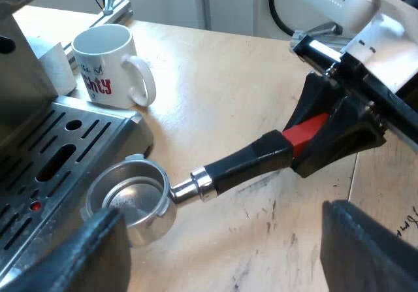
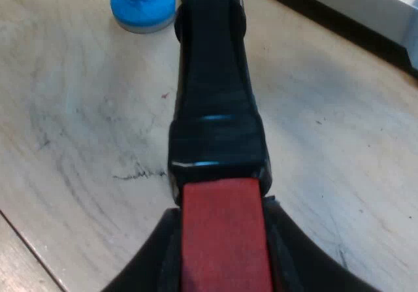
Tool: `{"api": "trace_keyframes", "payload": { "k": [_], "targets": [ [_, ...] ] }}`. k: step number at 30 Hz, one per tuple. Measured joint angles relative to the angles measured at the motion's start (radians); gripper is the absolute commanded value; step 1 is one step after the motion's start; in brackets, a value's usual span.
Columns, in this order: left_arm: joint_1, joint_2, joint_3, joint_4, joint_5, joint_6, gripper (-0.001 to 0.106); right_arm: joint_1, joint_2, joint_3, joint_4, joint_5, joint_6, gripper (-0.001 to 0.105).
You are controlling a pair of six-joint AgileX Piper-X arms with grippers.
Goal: Grind coffee beans and then tamp
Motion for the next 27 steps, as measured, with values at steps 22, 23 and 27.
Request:
{"api": "trace_keyframes", "payload": {
  "k": [22,23,27],
  "targets": [
    [0.0,0.0,0.0,0.0,0.0,0.0,0.064,-0.216,0.0,0.078,-0.067,-0.194,-0.072,0.0],
    [0.0,0.0,0.0,0.0,0.0,0.0,0.064,-0.223,0.0,0.078,-0.07,-0.206,-0.099,0.0],
    [0.0,0.0,0.0,0.0,0.0,0.0,0.064,-0.253,0.0,0.078,-0.124,-0.239,-0.203,0.0]
  ]
}}
